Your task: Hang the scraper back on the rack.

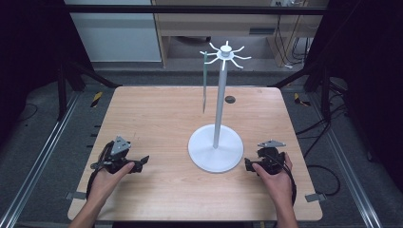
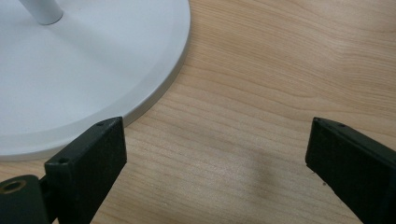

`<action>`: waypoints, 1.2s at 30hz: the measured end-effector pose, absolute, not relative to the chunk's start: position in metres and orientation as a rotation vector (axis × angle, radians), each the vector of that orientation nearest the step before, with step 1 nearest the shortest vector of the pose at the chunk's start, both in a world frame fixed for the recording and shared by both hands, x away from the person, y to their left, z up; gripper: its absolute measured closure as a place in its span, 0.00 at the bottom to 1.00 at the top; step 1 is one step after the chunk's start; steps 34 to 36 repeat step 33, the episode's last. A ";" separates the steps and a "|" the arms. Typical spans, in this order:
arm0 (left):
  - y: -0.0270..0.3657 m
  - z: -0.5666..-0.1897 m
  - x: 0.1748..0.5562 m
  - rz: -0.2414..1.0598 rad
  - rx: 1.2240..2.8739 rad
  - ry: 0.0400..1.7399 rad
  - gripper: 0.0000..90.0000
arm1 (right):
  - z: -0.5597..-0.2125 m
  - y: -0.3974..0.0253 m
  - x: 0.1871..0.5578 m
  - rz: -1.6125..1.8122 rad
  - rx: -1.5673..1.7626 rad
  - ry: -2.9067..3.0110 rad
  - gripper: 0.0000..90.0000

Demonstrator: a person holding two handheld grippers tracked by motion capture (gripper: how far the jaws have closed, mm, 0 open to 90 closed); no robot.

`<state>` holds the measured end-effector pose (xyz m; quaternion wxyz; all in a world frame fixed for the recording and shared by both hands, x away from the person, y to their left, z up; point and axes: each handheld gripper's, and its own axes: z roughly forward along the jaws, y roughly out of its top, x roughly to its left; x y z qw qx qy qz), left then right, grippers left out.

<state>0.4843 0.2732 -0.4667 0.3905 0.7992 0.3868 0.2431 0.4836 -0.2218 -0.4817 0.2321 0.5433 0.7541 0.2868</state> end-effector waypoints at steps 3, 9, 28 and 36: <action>0.276 -0.469 0.485 0.620 2.035 0.982 0.06 | -0.482 -0.222 0.484 0.788 1.493 2.073 0.06; 0.282 -0.475 0.488 0.637 2.034 0.988 0.06 | -0.482 -0.221 0.483 0.789 1.493 2.073 0.06; 0.289 -0.480 0.490 0.721 1.981 0.931 0.06 | -0.481 -0.221 0.484 0.795 1.487 2.076 0.07; 0.289 -0.477 0.488 0.706 1.951 0.924 0.05 | -0.481 -0.220 0.484 0.787 1.482 2.079 0.07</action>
